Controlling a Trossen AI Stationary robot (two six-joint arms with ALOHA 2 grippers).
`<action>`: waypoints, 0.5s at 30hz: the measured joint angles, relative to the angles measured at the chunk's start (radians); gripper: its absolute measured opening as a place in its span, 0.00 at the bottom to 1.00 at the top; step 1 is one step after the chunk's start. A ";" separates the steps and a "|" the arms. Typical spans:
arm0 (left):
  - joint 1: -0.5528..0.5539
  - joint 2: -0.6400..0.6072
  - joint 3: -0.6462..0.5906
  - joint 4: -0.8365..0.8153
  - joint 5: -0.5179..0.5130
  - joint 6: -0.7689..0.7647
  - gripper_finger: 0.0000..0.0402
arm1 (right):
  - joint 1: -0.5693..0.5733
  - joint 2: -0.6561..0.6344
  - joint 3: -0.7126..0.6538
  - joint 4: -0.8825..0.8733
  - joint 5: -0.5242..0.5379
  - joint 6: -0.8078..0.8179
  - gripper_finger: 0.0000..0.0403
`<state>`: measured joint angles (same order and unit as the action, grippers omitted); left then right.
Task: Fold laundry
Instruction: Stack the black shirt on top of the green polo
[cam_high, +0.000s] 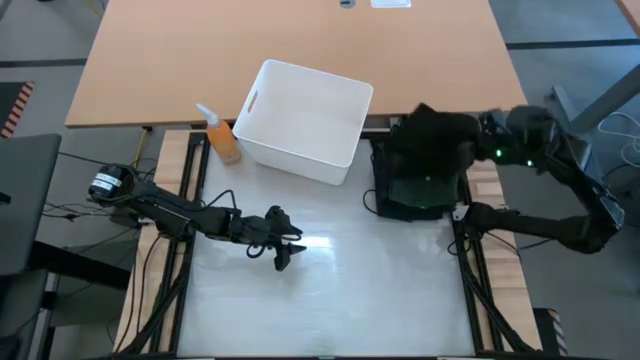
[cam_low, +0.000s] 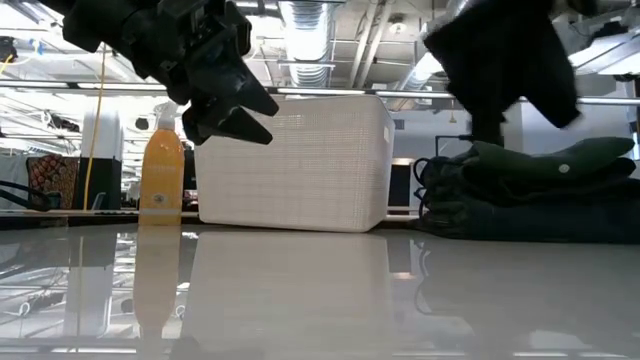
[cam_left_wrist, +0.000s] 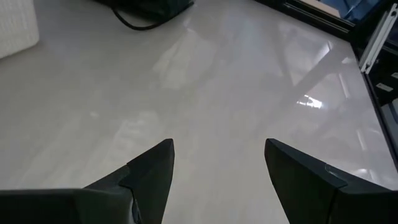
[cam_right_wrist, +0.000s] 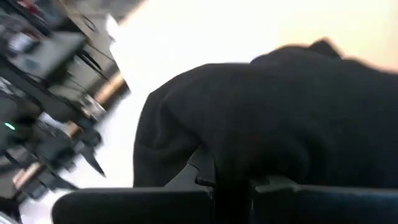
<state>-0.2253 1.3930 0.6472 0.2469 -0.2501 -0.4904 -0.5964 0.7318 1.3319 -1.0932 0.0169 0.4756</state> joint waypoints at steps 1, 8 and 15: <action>0.000 0.000 0.000 0.002 0.000 0.000 0.60 | 0.000 0.021 0.022 0.029 -0.003 -0.019 0.09; 0.000 0.000 0.000 0.008 0.000 -0.029 0.60 | -0.037 0.257 0.224 0.110 -0.044 -0.201 0.09; -0.019 0.000 0.000 0.007 0.001 -0.053 0.60 | -0.164 0.460 0.377 0.168 -0.052 -0.393 0.09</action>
<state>-0.2447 1.3926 0.6472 0.2536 -0.2495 -0.5434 -0.7602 1.1915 1.7092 -0.9257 -0.0349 0.0827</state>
